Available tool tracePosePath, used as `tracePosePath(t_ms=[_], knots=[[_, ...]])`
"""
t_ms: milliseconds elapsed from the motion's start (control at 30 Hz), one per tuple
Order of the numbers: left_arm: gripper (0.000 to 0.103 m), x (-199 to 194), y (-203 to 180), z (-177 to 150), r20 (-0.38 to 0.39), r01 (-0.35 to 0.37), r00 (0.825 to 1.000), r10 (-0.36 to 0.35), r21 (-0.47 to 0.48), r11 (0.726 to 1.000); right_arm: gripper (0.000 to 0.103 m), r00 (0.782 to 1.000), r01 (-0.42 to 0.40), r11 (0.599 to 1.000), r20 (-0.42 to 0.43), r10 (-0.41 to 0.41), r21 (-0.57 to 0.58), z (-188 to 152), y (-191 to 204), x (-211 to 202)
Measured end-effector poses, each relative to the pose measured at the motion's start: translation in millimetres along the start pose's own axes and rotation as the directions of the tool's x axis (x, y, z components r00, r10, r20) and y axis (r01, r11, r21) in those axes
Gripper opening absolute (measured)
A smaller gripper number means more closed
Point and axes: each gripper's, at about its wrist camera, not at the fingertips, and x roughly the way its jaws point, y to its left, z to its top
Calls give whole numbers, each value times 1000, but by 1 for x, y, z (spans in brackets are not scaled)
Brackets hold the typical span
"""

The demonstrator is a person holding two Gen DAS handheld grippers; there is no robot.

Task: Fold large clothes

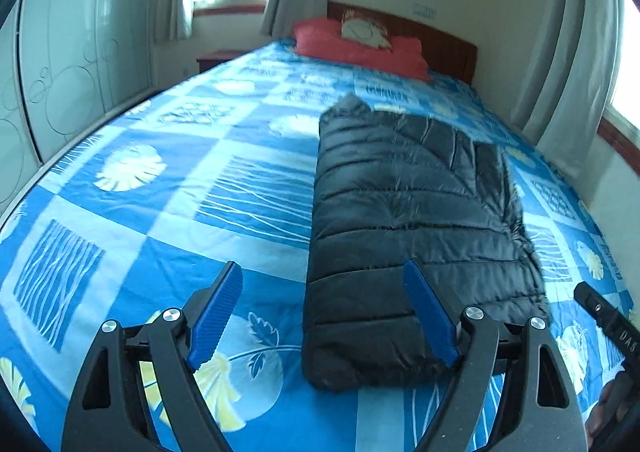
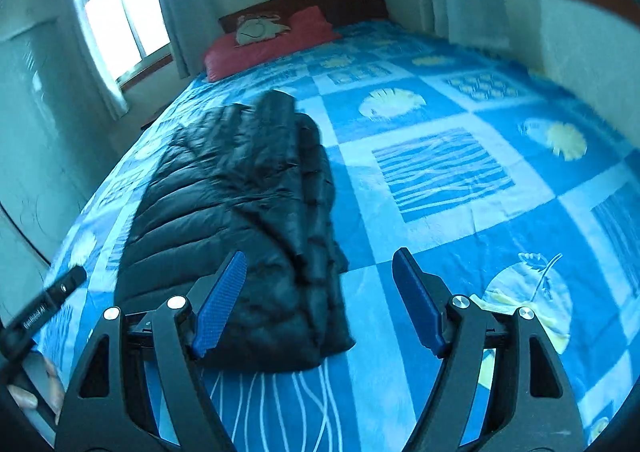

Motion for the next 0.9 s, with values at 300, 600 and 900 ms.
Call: tracePosePath(t_ms=[300,600,900], knots=[[82,-36,-4,-6,24,6,1000,-6,16,1000,76,999,27,996,21,-25,-80,-5,33,-23],[82,-60,-22,-5,40,-14,999,10,90,996,76,997,81,991,24,-79,-108,-4,41,-45],[82,-71,-34,-8,51,-2,999,-4,111,994,77,995,96,986,45,-91,-134,-6,45,-54]])
